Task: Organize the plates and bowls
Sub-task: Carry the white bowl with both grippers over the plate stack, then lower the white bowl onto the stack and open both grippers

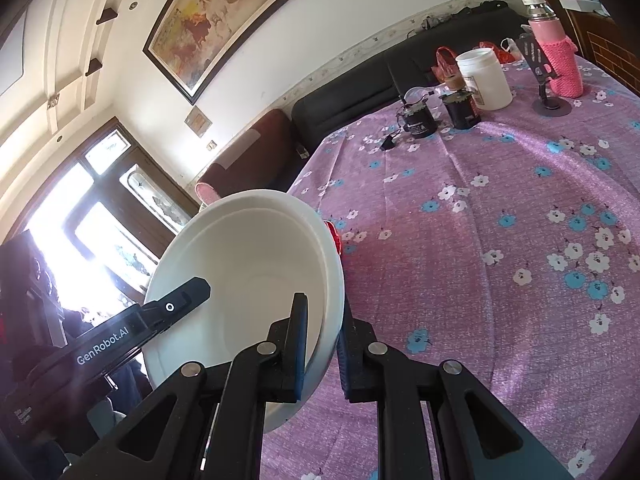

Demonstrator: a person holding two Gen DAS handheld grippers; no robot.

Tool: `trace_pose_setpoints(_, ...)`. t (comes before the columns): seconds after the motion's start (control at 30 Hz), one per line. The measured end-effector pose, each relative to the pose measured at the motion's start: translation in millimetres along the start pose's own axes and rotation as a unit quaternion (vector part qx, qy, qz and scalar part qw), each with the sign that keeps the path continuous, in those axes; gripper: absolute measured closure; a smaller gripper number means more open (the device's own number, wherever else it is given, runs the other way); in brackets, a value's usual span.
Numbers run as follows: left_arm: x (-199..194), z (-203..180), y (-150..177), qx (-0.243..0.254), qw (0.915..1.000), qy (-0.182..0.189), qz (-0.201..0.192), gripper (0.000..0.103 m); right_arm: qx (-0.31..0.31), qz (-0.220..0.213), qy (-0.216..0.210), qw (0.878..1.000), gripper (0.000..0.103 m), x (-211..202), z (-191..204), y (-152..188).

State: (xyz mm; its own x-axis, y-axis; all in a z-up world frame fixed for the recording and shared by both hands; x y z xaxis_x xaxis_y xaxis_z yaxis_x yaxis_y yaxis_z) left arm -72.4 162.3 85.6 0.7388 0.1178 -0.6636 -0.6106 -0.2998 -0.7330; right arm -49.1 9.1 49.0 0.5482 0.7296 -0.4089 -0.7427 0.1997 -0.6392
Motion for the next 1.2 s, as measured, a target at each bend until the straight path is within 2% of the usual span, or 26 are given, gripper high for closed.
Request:
trace_pose_setpoints(0.23,8.1,21.5,-35.3,-0.027,0.9995,0.008,0.010,0.084,-0.020,0.013,-0.014,1.000,0.088,18.2,29.1,-30.5)
trace_pose_setpoints(0.37,23.1,36.0,-66.4,-0.033,0.9993,-0.002,0.016,0.084,-0.033,0.020,-0.010,0.999,0.088,40.4,47.7,-60.3)
trace_pose_setpoints(0.43,37.0,44.2,-75.0,-0.031,0.9990,-0.023,0.023,0.083,-0.039,0.029,0.000,0.999,0.088,56.5,52.7,-69.4)
trace_pose_setpoints(0.63,79.8,78.5,-65.1,-0.059,0.9938,-0.060,0.073,0.081,-0.047,0.075,0.031,0.996,0.088,105.8,55.2,-66.3)
trace_pose_setpoints(0.67,82.1,83.8,-62.4,-0.063,0.9931,-0.065,0.075,0.078,-0.048,0.082,0.033,0.995,0.088,112.5,55.0,-64.4)
trace_pose_setpoints(0.73,84.6,98.0,-56.4,-0.074,0.9913,-0.076,0.078,0.065,-0.058,0.093,0.041,0.993,0.088,125.2,56.7,-58.2)
trace_pose_setpoints(0.77,84.0,103.8,-55.7,-0.079,0.9910,-0.076,0.076,0.059,-0.065,0.097,0.047,0.992,0.088,130.5,57.2,-56.4)
trace_pose_setpoints(0.93,62.6,128.7,-59.1,-0.101,0.9909,-0.077,0.045,0.056,-0.095,0.112,0.084,0.986,0.089,150.9,56.9,-46.9)
trace_pose_setpoints(1.0,51.5,133.0,-60.8,-0.105,0.9913,-0.072,0.031,0.052,-0.107,0.112,0.094,0.983,0.089,153.8,58.2,-47.0)
trace_pose_setpoints(1.2,19.0,141.0,-60.1,-0.104,0.9920,-0.071,-0.012,0.037,-0.117,0.102,0.090,0.984,0.087,154.7,63.6,-51.8)
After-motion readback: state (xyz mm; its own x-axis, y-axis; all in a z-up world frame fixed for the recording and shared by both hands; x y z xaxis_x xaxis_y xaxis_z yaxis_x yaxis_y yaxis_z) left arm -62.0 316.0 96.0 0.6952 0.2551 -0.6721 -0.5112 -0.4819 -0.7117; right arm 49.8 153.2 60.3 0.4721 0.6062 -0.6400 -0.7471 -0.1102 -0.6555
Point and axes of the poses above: each gripper's, at about its wrist camera, not at the fingertips, and x roughly the way its jaws point, z to its left, y to its underside, the point moved 9 cm from there along x, roughly the way its jaws point, and after that the axes turned 7 degrees about -y, right-handed, at the moved point
